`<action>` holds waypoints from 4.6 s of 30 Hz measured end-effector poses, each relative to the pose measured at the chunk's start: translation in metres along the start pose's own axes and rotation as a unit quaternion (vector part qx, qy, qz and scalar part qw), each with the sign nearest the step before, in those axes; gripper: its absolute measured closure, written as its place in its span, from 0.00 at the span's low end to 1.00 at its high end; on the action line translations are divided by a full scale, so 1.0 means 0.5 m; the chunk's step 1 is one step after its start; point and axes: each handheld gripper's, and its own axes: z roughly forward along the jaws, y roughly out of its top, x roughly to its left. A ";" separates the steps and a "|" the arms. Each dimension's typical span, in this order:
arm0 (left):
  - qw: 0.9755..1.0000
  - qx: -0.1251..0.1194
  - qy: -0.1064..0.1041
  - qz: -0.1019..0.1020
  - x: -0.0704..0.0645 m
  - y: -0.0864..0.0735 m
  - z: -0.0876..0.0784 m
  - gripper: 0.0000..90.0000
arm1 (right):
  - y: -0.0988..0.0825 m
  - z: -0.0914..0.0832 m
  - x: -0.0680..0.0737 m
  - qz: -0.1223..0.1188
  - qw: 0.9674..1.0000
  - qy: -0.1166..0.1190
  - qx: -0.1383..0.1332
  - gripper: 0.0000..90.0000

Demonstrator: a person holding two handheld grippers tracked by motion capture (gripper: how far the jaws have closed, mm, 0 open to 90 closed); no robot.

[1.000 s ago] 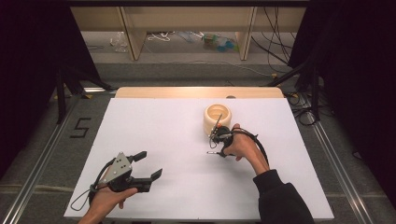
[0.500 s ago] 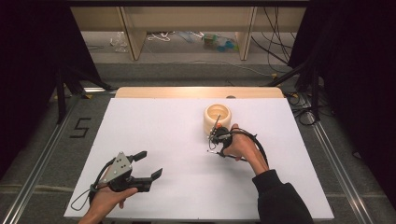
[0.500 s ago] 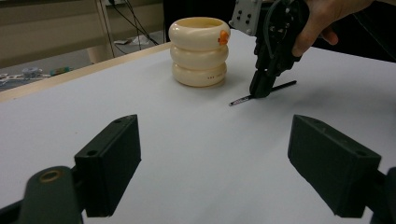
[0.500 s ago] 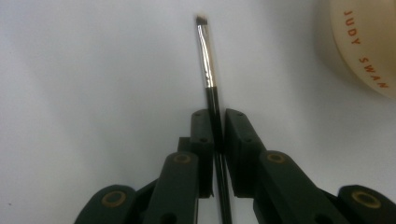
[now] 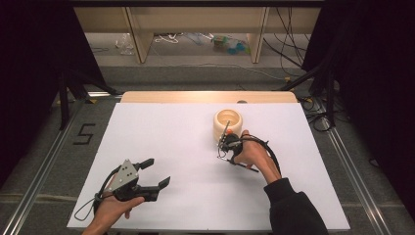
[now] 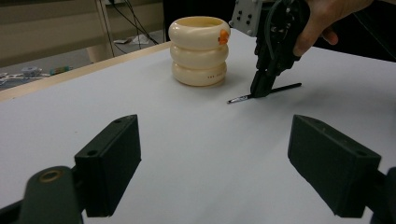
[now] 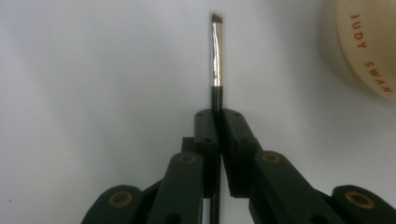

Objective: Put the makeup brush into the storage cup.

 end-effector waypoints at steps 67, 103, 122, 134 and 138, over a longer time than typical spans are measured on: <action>1.000 -0.001 0.003 -0.006 -0.001 0.000 -0.003 0.19 | -0.016 -0.181 -0.013 0.011 0.908 0.004 -0.419 0.95; 1.000 0.001 0.004 -0.006 -0.001 -0.001 -0.003 0.19 | -0.055 -0.215 -0.047 0.078 0.850 -0.075 -0.515 0.95; 1.000 0.005 0.005 -0.004 0.002 -0.003 -0.001 0.19 | -0.057 -0.208 -0.075 0.098 0.832 -0.098 -0.537 0.95; 1.000 0.003 0.005 -0.009 0.002 -0.005 0.001 0.19 | -0.057 -0.202 -0.091 0.110 0.828 -0.108 -0.539 0.95; 1.000 0.007 0.006 -0.008 0.001 -0.005 0.001 0.19 | -0.054 -0.196 -0.098 0.118 0.824 -0.107 -0.544 0.95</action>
